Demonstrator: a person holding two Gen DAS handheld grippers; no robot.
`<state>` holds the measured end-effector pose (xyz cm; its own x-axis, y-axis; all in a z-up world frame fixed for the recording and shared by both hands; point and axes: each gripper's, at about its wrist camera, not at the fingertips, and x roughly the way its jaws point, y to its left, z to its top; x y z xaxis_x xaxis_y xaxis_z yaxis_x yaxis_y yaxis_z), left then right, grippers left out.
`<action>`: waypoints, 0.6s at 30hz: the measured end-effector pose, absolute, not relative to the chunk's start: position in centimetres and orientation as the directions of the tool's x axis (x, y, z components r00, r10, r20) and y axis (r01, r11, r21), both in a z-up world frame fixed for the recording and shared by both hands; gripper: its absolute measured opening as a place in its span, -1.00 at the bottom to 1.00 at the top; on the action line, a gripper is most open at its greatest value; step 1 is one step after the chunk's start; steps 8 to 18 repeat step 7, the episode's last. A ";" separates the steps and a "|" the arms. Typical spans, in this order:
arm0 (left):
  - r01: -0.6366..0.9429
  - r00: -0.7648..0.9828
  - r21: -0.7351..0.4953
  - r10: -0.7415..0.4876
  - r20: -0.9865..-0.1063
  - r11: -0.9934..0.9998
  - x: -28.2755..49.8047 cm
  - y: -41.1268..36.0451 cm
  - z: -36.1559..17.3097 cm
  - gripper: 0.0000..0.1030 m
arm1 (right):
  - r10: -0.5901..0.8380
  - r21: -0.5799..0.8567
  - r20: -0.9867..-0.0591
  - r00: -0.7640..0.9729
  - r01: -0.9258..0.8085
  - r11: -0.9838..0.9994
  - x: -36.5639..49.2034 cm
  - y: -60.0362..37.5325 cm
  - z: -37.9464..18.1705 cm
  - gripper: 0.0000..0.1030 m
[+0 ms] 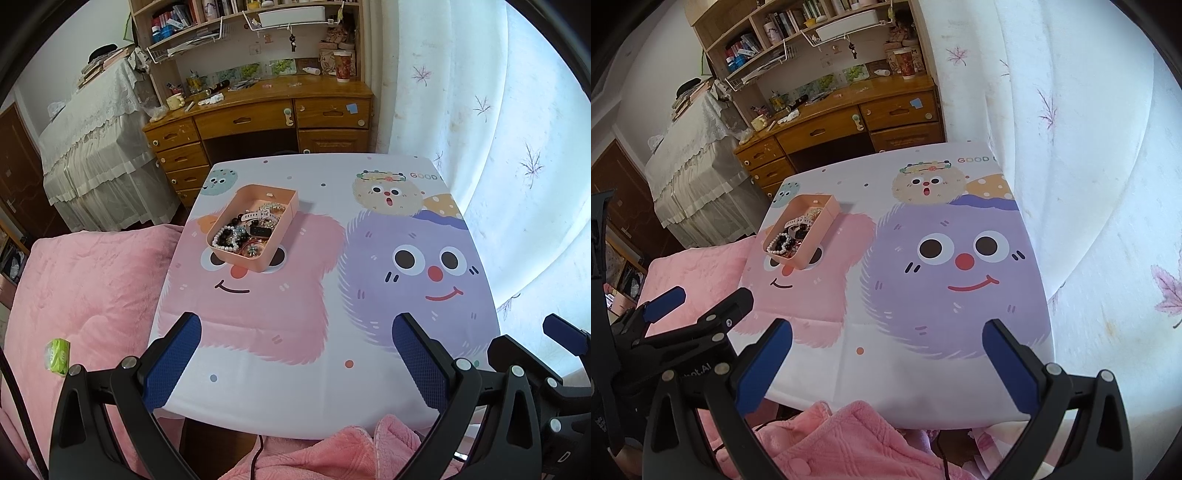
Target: Organize jewelry
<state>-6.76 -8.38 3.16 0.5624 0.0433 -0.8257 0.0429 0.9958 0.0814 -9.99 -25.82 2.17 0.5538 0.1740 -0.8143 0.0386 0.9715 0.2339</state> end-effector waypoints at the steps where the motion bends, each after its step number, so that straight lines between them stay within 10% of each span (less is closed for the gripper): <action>1: 0.043 0.562 0.082 0.044 -0.826 0.996 -6.8 -8.4 3.2 0.98 | 0.173 0.233 -0.814 0.554 0.038 0.972 -10.0 -25.8 2.2 1.00; 18: 0.050 0.562 0.081 0.039 -0.826 0.995 -6.7 -8.4 3.1 0.99 | 0.173 0.233 -0.815 0.553 0.040 0.972 -10.0 -25.9 2.2 1.00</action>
